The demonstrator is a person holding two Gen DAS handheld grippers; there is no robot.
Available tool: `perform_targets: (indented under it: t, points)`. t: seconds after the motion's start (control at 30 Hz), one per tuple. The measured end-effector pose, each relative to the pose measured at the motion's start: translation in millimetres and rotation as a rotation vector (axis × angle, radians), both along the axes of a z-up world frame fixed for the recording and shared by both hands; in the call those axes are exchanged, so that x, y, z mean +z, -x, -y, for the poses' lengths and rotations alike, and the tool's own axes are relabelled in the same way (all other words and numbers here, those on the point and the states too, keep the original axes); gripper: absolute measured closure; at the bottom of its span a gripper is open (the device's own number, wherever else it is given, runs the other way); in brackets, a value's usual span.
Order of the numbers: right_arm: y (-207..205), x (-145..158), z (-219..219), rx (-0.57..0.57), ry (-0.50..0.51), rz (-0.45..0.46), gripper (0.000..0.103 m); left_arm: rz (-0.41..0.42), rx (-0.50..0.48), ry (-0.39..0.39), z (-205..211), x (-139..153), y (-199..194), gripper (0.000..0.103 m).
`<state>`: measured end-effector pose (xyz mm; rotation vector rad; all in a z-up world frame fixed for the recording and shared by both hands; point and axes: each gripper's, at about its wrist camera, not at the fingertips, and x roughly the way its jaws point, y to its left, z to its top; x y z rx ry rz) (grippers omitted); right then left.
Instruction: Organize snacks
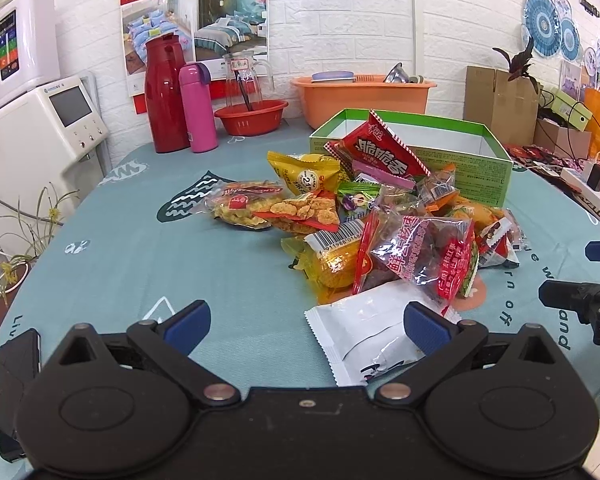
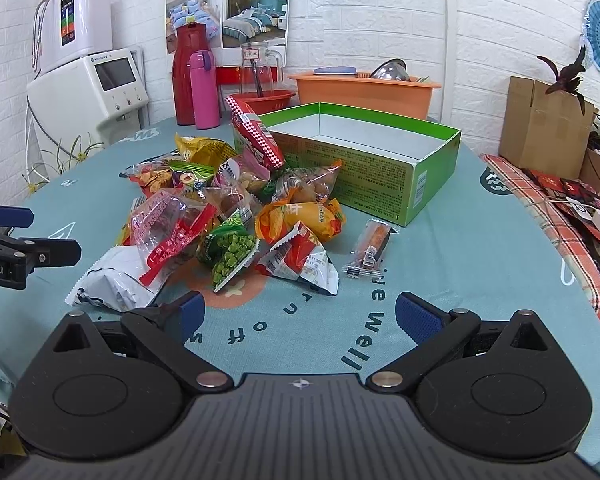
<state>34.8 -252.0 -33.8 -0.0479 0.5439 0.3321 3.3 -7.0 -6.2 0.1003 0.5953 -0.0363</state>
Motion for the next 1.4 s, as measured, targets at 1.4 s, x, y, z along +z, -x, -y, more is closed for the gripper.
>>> perform_targets:
  t: [1.4]
  points:
    - [-11,-7,-7,0.026,0.018,-0.035,0.000,-0.030,0.000,0.017,-5,-5,-8,0.000]
